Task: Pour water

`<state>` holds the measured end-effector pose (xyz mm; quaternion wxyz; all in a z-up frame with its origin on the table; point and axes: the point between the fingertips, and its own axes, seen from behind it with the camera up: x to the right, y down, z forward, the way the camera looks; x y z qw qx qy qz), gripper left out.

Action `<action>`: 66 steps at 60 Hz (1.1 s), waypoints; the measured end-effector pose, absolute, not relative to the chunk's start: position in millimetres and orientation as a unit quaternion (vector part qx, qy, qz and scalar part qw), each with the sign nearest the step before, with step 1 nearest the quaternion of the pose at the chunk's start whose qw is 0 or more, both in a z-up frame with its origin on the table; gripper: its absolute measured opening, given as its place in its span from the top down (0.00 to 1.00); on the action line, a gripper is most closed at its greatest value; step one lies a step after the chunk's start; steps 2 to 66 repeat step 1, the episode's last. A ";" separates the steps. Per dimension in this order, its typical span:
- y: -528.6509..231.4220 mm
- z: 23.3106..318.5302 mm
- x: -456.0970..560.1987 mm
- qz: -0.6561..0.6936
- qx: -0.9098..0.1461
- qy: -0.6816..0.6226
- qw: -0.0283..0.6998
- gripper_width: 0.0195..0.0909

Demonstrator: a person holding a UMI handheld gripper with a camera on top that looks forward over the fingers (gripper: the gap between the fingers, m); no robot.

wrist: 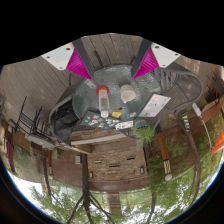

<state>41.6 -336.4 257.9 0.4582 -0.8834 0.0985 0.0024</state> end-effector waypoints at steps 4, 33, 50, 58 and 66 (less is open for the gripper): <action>-339.8 261.5 41.6 0.005 -0.883 0.099 0.459 0.10; -339.8 261.5 41.6 0.005 -0.883 0.099 0.459 0.10; -339.8 261.5 41.6 0.005 -0.883 0.099 0.459 0.10; -339.8 261.5 41.6 0.005 -0.883 0.099 0.459 0.10; -339.8 261.5 41.6 0.005 -0.883 0.099 0.459 0.10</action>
